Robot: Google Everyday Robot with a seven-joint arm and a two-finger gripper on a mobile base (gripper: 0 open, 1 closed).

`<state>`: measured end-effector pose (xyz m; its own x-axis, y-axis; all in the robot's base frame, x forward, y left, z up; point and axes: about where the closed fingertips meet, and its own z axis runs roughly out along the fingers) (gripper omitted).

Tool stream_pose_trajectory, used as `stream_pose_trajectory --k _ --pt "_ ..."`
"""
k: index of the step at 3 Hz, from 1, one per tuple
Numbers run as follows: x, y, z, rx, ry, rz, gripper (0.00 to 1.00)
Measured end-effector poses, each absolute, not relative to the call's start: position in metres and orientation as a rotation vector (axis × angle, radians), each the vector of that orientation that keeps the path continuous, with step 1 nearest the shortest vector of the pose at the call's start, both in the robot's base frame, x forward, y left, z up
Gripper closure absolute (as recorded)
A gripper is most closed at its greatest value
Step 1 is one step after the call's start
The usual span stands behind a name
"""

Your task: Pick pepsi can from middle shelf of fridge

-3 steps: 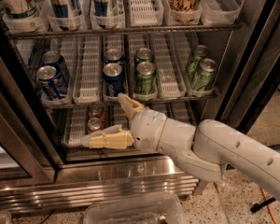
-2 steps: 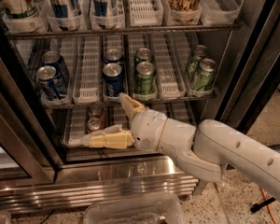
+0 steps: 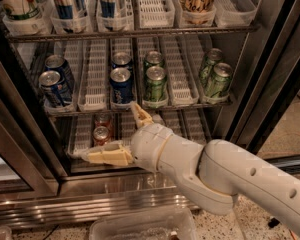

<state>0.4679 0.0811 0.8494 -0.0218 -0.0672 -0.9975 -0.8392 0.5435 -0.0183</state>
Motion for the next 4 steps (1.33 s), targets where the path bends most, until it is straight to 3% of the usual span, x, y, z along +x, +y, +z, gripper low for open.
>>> stream_pose_trajectory --k 2,4 --pt "0.502 0.082 0.832 -0.851 1.494 0.441 0.00" --pt "0.563 0.074 0.804 -0.760 1.500 0.430 0.00"
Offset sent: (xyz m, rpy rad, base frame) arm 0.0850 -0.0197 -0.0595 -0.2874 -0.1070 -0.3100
